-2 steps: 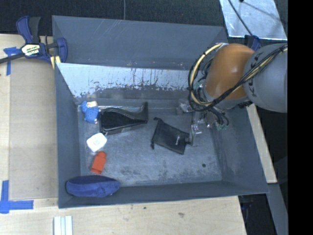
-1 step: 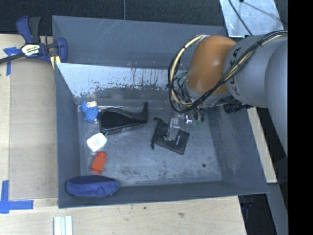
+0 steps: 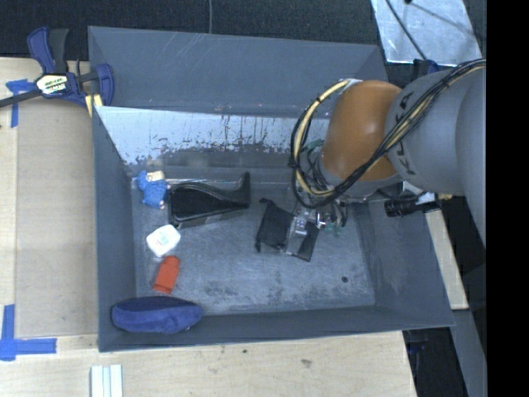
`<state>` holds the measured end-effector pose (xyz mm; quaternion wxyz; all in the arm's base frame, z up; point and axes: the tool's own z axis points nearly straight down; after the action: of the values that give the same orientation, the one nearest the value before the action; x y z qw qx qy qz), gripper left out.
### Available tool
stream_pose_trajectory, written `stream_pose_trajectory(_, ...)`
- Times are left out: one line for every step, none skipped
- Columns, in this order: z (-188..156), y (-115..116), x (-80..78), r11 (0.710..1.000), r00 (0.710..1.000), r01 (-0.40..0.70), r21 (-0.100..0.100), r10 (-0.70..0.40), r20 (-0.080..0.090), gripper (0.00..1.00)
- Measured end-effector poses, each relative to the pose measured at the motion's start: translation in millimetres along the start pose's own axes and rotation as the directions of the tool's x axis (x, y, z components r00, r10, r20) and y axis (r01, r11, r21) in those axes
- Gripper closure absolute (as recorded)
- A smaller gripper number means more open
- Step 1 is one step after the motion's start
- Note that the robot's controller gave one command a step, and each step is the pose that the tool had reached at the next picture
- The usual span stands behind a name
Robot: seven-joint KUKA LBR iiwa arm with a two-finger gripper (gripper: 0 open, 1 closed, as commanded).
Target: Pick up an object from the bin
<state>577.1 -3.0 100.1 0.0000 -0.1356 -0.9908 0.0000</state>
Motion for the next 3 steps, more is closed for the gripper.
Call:
stream_pose_trajectory(30.7,-16.8,-12.5,0.995,0.995,-0.099,0.001,0.099,-0.003,0.0)
stream_pose_trajectory(30.3,-16.7,-13.1,0.995,0.995,-0.095,0.001,0.095,-0.002,0.0)
stream_pose_trajectory(29.1,-16.8,-14.2,0.995,0.995,-0.095,0.0,0.095,0.001,1.0)
